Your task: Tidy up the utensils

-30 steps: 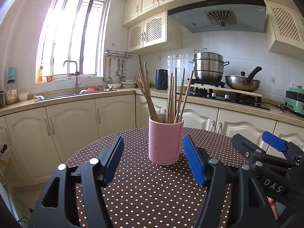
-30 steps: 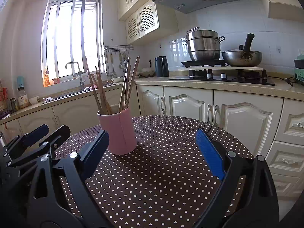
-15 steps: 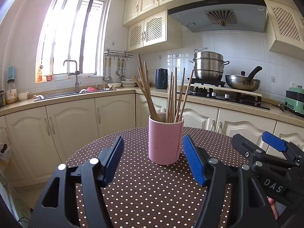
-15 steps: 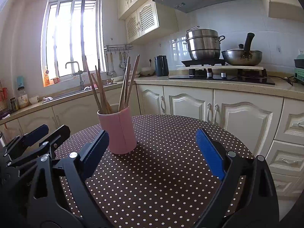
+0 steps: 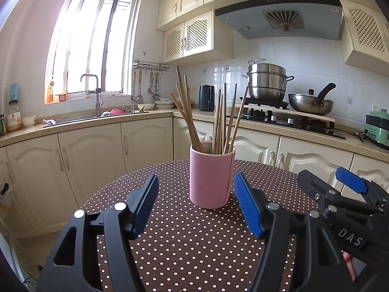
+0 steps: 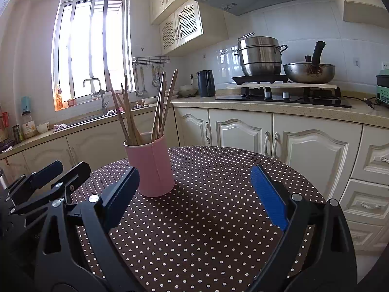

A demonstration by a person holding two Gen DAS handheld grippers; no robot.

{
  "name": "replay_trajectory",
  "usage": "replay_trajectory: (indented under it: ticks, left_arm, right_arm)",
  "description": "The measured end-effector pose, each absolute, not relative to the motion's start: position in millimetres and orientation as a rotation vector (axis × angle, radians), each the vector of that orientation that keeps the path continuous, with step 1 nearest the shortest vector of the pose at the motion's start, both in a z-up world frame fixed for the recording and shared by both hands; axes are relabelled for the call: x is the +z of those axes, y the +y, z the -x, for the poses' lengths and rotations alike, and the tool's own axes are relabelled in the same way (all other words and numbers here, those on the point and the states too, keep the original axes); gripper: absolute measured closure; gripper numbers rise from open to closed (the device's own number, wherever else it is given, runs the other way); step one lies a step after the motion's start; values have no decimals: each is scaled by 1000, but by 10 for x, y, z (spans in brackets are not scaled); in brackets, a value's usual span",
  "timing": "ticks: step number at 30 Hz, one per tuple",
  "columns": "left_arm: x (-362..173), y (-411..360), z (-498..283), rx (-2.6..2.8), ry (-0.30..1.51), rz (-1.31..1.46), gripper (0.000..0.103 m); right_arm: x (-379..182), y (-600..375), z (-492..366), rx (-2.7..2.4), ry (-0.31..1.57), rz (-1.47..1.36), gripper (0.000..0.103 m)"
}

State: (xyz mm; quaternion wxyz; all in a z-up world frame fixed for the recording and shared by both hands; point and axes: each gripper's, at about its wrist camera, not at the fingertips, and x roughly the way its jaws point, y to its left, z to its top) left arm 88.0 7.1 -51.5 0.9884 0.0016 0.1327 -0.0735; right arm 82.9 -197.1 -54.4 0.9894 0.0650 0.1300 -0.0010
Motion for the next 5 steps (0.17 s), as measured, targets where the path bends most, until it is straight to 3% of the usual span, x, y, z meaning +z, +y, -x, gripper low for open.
replay_trajectory:
  ticks: [5]
  left_arm:
    - [-509, 77, -880, -148, 268, -3, 39]
  right_arm:
    - [-543, -1970, -823, -1, 261, -131, 12]
